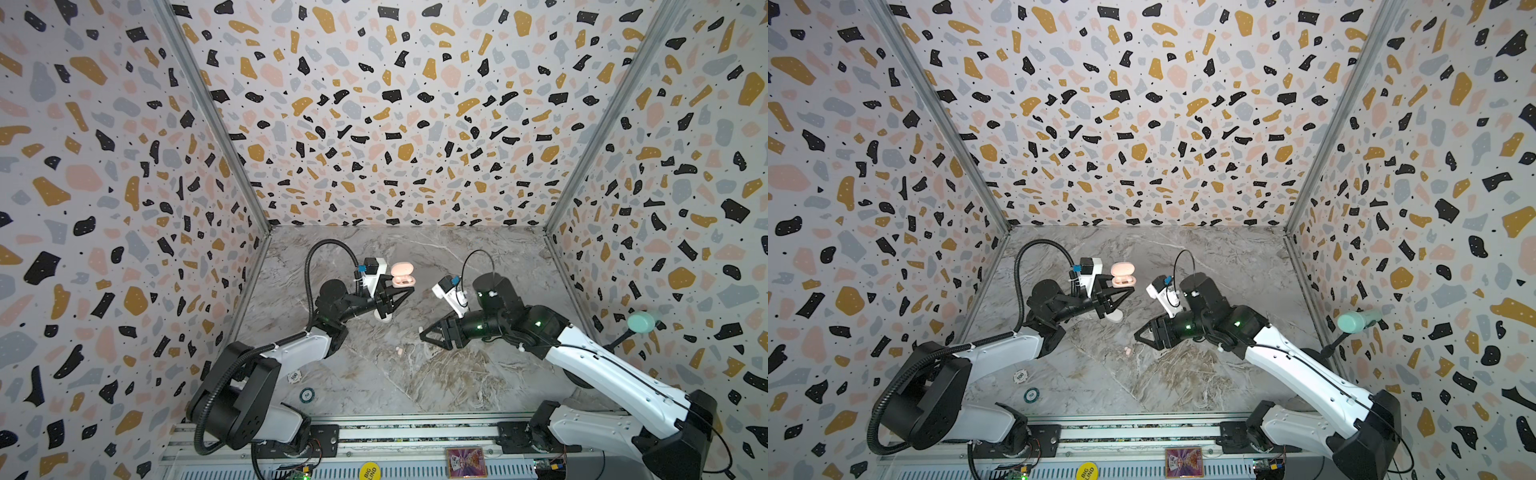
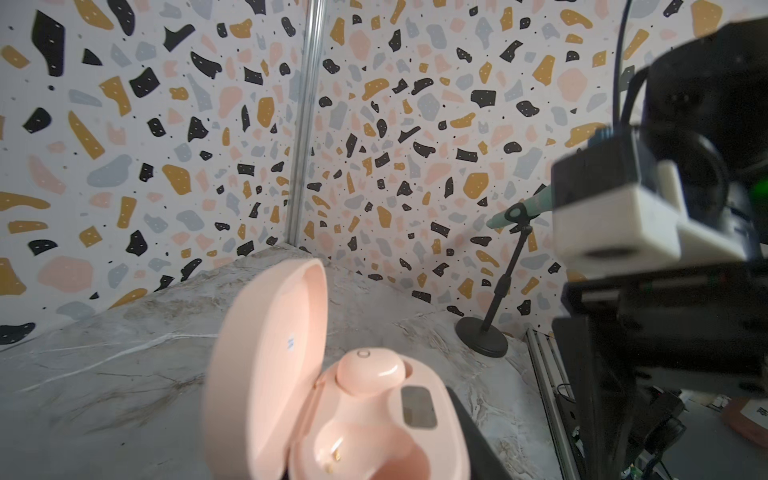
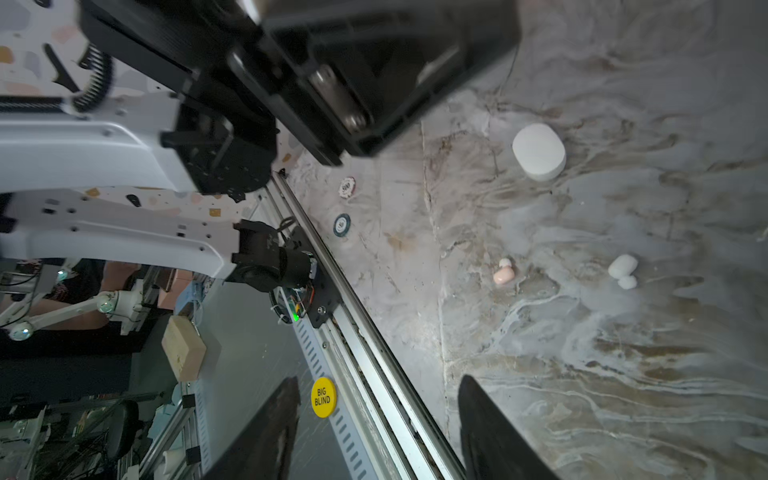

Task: Insert the wireless bluetooth earbuds into the charging case
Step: 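Draw the right gripper back over the remaining earbuds on the table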

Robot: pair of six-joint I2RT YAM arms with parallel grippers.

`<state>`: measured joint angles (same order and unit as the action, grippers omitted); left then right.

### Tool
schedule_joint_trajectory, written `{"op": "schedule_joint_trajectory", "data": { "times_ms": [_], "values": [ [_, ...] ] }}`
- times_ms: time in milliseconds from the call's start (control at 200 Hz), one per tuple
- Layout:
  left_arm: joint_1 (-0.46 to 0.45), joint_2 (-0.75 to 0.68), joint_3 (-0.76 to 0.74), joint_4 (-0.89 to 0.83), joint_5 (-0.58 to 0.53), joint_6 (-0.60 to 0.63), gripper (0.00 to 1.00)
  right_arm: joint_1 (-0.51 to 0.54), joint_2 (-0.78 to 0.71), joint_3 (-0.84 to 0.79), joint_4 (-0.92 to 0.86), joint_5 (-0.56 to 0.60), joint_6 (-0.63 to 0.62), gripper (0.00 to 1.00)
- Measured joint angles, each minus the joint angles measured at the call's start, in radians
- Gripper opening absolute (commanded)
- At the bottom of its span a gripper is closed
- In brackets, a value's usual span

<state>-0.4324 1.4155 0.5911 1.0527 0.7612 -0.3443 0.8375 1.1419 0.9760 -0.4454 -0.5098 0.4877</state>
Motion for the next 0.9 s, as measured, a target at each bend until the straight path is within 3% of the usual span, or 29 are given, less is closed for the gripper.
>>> {"op": "schedule_joint_trajectory", "data": {
  "times_ms": [350, 561, 896],
  "values": [
    [0.105, -0.005, 0.000, 0.003, -0.007, -0.008, 0.43, 0.230, 0.422, -0.005, 0.089, 0.348, -0.017, 0.61],
    [0.147, -0.005, 0.000, 0.003, -0.011, -0.007, 0.43, 0.258, 0.560, 0.071, 0.113, 0.503, -0.047, 0.56],
    [0.163, -0.005, 0.000, 0.000, -0.011, -0.002, 0.43, 0.264, 0.704, 0.167, 0.116, 0.639, -0.071, 0.50]
  ]
}}
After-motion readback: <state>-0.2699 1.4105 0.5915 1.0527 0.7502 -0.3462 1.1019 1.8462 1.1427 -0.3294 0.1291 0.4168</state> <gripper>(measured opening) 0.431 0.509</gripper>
